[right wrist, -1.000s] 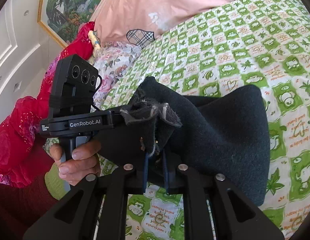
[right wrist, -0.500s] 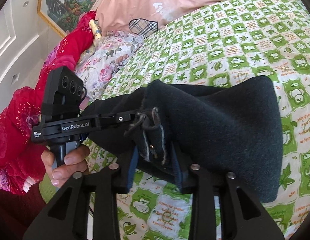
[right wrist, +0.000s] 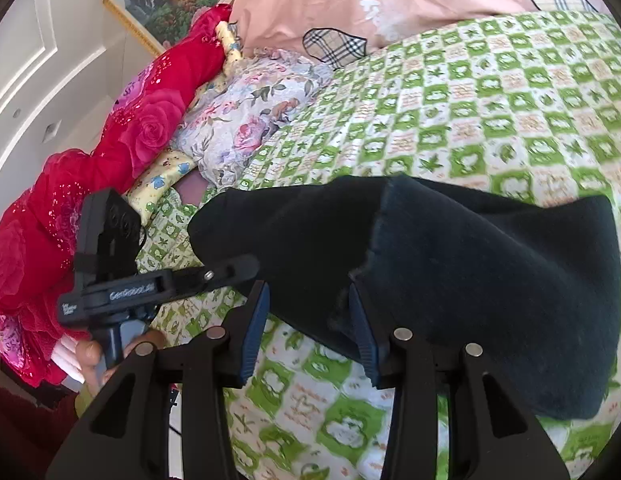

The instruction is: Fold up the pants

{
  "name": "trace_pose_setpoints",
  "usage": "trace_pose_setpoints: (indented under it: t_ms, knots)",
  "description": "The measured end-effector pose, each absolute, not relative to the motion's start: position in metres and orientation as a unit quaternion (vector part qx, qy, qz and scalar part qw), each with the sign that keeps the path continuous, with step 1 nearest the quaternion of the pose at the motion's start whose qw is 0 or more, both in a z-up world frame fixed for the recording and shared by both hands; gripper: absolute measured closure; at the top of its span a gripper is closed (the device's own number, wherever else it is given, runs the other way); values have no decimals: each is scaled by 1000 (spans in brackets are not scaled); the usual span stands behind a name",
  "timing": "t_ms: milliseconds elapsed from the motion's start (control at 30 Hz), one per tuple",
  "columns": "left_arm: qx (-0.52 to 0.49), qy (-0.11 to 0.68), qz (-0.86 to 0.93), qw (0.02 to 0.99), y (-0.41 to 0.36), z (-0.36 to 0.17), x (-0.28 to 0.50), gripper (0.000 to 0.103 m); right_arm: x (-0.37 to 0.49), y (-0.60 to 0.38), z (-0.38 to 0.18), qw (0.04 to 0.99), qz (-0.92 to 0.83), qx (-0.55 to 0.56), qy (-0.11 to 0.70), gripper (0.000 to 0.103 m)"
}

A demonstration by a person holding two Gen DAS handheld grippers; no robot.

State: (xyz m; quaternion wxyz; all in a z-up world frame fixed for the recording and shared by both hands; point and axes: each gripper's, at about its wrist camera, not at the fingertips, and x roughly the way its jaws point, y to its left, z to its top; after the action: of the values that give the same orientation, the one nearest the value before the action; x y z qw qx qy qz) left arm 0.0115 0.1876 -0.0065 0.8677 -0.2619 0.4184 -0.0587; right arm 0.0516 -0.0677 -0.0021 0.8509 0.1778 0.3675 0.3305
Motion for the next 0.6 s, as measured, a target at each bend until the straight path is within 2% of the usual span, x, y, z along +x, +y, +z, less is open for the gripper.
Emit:
trace_pose_setpoints:
  t_ms: [367, 467, 600]
  knots:
    - [-315, 389, 30, 865, 254, -2, -27, 48, 69, -17, 13, 841, 370, 132, 373, 60]
    - [-324, 387, 62, 861, 271, -5, -36, 48, 76, -7, 17, 839, 377, 124, 373, 52]
    - [-345, 386, 83, 852, 289, -11, -41, 48, 83, 5, 19, 836, 384, 120, 373, 51]
